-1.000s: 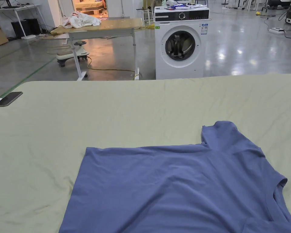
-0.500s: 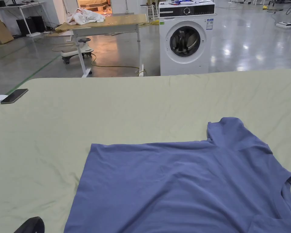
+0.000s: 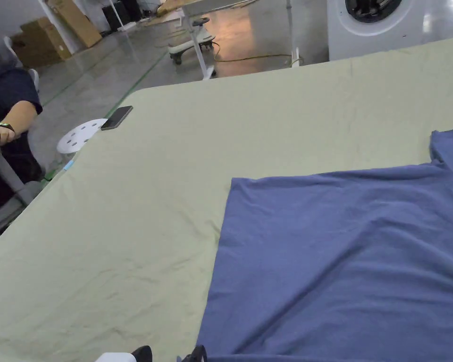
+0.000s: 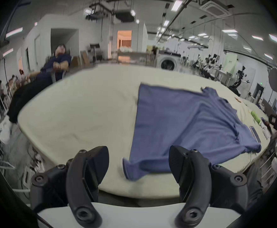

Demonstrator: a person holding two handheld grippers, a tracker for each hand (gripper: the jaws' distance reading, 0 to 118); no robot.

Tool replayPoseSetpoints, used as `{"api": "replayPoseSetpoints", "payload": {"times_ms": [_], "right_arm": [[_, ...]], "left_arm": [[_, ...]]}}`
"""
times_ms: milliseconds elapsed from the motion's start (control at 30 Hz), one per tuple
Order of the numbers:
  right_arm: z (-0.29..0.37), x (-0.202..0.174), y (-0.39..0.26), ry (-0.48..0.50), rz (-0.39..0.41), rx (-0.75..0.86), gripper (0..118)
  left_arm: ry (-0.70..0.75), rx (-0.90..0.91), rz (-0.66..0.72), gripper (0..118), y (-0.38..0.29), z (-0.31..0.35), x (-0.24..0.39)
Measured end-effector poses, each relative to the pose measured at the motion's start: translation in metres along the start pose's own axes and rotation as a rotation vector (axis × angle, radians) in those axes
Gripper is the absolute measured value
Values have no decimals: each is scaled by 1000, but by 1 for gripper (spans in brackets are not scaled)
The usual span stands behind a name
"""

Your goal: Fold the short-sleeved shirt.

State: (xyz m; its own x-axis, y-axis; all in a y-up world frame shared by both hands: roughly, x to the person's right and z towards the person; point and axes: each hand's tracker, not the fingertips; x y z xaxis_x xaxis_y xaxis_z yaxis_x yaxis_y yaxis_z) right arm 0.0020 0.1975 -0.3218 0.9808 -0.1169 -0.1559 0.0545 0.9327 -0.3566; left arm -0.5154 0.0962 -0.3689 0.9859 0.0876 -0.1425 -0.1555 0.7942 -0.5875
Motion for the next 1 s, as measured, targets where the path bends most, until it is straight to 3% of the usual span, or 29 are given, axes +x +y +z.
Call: {"api": "replayPoseSetpoints", "payload": {"times_ms": [133, 367, 433, 533, 633, 667, 800, 900, 1000], "right_arm": [[3, 16, -14, -4, -10, -16, 0], [9, 27, -18, -61, -54, -39, 0], [14, 35, -21, -83, -55, -48, 0], [20, 48, -26, -157, -49, -61, 1], [22, 67, -36, -256, -48, -75, 58], [23, 73, -41, -276, -62, -85, 63], [13, 85, -52, -302, -133, -173, 62], [0, 86, -69, -264, -137, -266, 62], [-10, 85, -82, -206, -197, -303, 62]], "left_arm": [[-44, -119, 95, 76, -24, -34, -14], [-40, -167, 95, 17, -29, -54, -17], [-54, -173, 85, 9, -30, -56, -11], [-8, -214, -54, 9, -35, -61, -2], [16, -236, -148, 9, -37, -65, 9], [25, -243, -177, 9, -37, -66, 12], [46, -234, -248, 8, -39, -63, 22], [54, -221, -246, 8, -39, -59, 25], [49, -229, -225, 8, -35, -59, 25]]}}
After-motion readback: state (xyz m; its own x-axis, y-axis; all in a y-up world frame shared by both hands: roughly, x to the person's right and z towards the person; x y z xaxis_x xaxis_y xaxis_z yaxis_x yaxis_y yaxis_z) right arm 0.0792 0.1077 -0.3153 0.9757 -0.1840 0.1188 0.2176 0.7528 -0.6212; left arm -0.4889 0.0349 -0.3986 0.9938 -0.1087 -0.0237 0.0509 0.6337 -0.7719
